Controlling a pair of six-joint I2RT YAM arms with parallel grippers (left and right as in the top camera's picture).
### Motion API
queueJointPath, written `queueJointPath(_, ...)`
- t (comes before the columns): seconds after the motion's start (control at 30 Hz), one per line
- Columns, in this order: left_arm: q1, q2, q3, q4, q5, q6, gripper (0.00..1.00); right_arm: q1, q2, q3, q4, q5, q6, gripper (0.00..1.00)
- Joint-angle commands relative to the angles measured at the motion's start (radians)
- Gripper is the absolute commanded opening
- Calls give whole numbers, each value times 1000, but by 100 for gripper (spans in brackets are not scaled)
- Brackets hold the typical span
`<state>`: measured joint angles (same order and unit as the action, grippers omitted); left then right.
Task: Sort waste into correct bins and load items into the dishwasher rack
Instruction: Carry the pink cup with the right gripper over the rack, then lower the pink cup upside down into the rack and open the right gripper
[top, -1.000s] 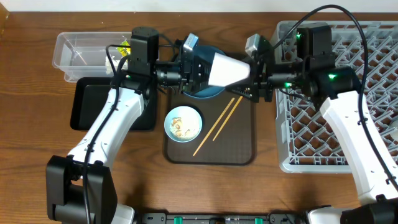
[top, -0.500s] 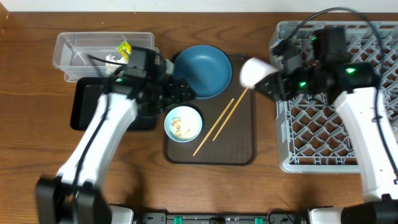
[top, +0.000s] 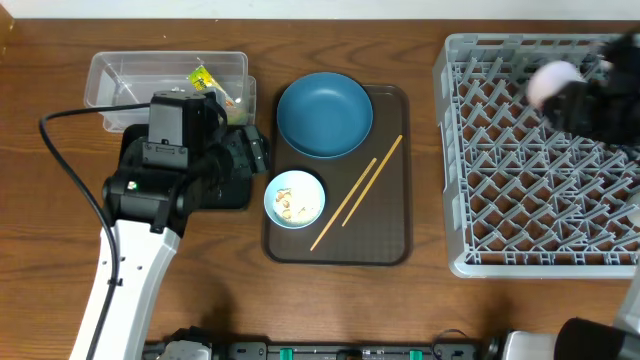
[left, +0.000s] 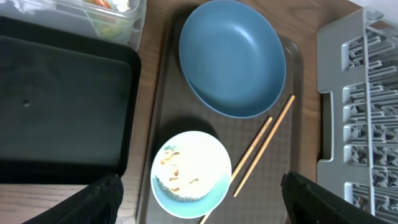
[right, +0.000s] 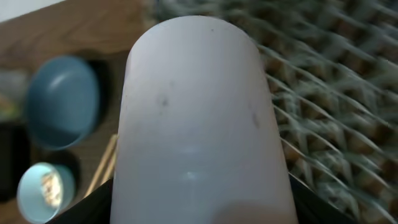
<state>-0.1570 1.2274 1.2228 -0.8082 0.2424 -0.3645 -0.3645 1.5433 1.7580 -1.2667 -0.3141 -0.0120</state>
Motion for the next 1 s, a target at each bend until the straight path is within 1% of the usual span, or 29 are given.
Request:
queueJointPath(0.0, 7, 5, 9, -3, -27, 16, 85, -101, 0, 21, -17, 65, 50, 47)
queueJointPath(0.2, 7, 7, 9, -4, -27, 16, 85, -248, 45, 21, -27, 92, 87, 46)
queueJointPath(0.4, 7, 7, 9, -4, -27, 17, 85, -328, 156, 21, -68, 188, 113, 47)
queueJointPath(0.67, 7, 7, 9, -22, -27, 17, 85, -363, 314, 21, -61, 240, 173, 47)
queueJointPath(0.97, 7, 7, 7, -29, -27, 16, 85, -364, 403, 21, -18, 265, 199, 48)
